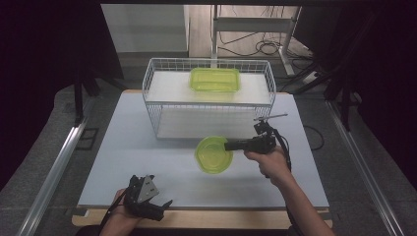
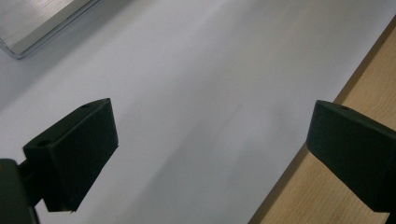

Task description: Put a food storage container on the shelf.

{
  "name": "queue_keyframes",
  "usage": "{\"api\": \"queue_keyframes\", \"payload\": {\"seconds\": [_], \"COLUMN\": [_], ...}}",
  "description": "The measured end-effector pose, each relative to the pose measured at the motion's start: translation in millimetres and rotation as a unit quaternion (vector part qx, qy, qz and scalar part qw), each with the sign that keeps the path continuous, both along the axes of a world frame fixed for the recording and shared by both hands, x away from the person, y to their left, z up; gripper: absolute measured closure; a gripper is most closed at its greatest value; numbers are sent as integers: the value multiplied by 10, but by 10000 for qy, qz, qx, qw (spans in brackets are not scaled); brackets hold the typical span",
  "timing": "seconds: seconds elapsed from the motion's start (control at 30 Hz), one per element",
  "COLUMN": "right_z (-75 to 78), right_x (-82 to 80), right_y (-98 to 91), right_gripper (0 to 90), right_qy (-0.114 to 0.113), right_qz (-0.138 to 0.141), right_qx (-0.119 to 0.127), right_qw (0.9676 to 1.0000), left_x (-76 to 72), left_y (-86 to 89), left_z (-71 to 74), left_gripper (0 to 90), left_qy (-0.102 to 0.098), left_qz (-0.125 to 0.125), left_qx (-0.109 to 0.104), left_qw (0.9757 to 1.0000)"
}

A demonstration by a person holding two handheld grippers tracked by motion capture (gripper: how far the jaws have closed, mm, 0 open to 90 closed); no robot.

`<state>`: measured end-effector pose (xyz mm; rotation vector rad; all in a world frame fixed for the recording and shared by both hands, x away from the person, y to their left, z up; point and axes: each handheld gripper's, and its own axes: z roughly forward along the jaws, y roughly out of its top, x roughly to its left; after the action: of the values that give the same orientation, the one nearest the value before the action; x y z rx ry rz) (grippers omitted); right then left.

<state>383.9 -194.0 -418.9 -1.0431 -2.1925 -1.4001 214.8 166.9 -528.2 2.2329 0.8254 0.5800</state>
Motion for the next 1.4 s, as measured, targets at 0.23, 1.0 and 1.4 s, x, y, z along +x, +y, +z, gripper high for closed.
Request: {"api": "queue_keyframes", "payload": {"seconds": [0.23,1.0,1.4], "right_z": [266,986,1248], "right_x": [45,253,404], "right_y": [-10,-44,-11], "right_gripper": [811,811,811], "right_qy": [-219,-675,-819], "right_qz": [-100,-536,-880], "right_qx": [60,323,408], "right_qw": [9997,9957,9919], "left_x": [0,1,3], "left_y": [1,9,14], "left_z": [0,-1,1], "left_gripper": [21,21,21], "left_qy": [-10,-37,-32], "left_qz": [0,8,4], "left_qx": [31,21,30], "left_qw": [10000,10000,10000]}}
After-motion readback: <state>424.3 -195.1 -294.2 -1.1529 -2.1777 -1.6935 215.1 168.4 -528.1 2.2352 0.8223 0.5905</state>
